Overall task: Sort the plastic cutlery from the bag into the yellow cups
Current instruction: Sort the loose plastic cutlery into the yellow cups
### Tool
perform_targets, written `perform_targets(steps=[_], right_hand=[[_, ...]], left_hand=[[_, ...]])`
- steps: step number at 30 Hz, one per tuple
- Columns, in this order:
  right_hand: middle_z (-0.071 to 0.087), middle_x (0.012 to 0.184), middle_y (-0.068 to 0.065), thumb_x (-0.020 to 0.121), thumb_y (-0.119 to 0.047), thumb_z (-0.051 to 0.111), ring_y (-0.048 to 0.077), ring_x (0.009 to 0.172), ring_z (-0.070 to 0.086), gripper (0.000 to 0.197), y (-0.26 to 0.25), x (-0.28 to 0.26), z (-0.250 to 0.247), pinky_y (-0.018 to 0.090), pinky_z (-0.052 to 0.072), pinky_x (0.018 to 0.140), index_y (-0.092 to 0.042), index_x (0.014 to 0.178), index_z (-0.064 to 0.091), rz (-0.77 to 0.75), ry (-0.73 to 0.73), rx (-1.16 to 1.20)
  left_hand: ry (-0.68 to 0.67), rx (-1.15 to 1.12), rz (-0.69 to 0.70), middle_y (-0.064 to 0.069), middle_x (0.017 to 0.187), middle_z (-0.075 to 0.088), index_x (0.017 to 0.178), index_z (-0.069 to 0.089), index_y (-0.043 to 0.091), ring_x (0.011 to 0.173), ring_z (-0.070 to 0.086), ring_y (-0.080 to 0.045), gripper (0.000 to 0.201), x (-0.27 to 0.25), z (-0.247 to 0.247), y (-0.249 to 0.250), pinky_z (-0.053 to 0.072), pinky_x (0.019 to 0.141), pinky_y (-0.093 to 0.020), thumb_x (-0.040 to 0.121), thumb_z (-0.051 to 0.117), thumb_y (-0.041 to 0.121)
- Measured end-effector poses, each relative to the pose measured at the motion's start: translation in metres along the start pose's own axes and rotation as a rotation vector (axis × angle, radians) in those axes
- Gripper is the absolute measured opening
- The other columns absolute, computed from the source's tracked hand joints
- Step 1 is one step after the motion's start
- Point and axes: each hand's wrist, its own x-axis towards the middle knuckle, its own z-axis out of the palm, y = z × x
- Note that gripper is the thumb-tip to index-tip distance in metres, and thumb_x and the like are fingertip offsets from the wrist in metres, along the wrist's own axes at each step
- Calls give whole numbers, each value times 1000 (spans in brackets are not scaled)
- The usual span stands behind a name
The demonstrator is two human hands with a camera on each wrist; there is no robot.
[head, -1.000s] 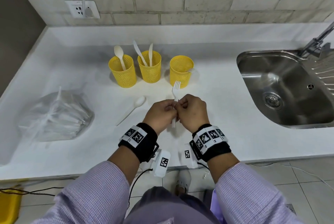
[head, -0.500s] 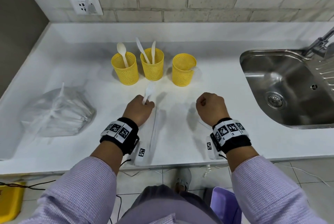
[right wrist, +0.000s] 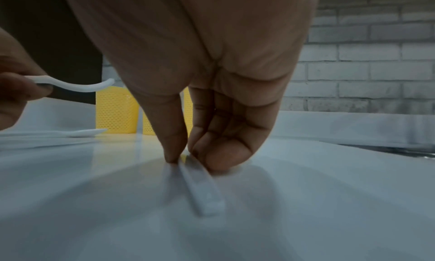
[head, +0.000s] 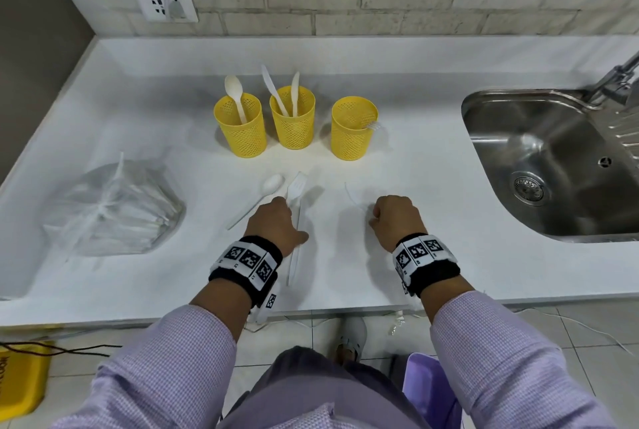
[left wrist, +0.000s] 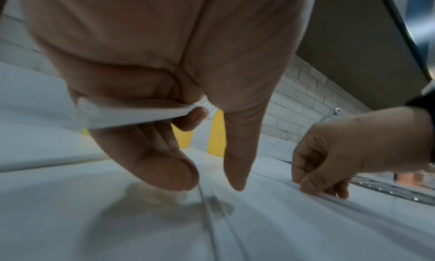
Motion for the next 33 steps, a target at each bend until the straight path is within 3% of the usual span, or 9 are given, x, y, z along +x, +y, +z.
perform_targets(steps=[6, 10, 14, 16, 20, 22, 26, 28, 33], right_hand=[[69, 97, 16, 87, -11, 60, 36, 87, 63, 13, -7, 0, -6, 28, 39, 66, -5, 94, 69, 31, 10, 56], [72, 93, 11, 85, -13, 66, 31, 90, 66, 12, -10, -5, -11, 31, 53, 73, -8, 93, 73, 34, 54, 226], [72, 85, 4, 82, -8, 67, 25, 82, 68, 11, -17, -15, -14, 28, 53, 73, -13, 90, 71, 22, 146, 480], [72, 80, 3, 80, -7, 67, 25, 75, 70, 9, -23, -21, -18, 29, 55, 71, -12, 86, 71, -5, 156, 593], [68, 68, -4, 79, -5, 68, 27, 63, 73, 10, -38, -32, -21, 43, 63, 73, -12, 86, 72, -11, 58, 799], [64, 57, -7, 80, -4, 69, 28, 62, 73, 9, -45, -33, -17, 51, 63, 74, -11, 84, 71, -23, 16, 866], [63, 55, -4, 83, -6, 70, 27, 62, 74, 8, -56, -35, -11, 50, 63, 73, -13, 81, 70, -53, 0, 853], [65, 58, -2, 84, -7, 70, 24, 61, 74, 10, -59, -36, -9, 49, 63, 73, -16, 78, 69, -64, 6, 831], [69, 64, 3, 85, -9, 69, 24, 60, 73, 6, -62, -35, -4, 48, 63, 72, -13, 80, 69, -71, 24, 815]], left_hand=[[-13, 90, 6, -7, 112, 62, 112, 52, 10, 102, 62, -27, 46, -3, 8, 0, 47, 78, -31, 82, 80, 31], [19, 78, 12, -7, 110, 63, 106, 50, 11, 99, 62, -28, 41, -3, 9, 1, 46, 75, -30, 81, 77, 28], [24, 17, 2, -6, 102, 62, 97, 49, 12, 97, 63, -28, 35, -1, 5, 0, 52, 78, -34, 79, 76, 26], [33, -80, -11, -2, 91, 59, 86, 45, 14, 91, 63, -27, 31, -1, 3, -3, 50, 73, -32, 78, 74, 20], [29, -487, -19, -3, 76, 49, 80, 40, 12, 60, 47, -11, 29, -5, -2, -1, 41, 46, -14, 80, 67, 0], [-13, -718, 9, -7, 71, 42, 82, 35, 15, 55, 42, -13, 36, -9, -3, 2, 43, 46, -12, 80, 65, -6], [-26, -924, 65, -8, 68, 60, 89, 33, 16, 61, 54, -25, 43, -10, -2, 2, 56, 60, -36, 80, 70, -4], [-28, -963, 78, -17, 85, 74, 88, 35, 15, 68, 66, -29, 43, -12, -5, 5, 63, 73, -47, 78, 75, 3], [-45, -1039, 74, -20, 95, 75, 87, 35, 15, 76, 69, -32, 43, -14, -6, 5, 58, 87, -60, 75, 74, 2]])
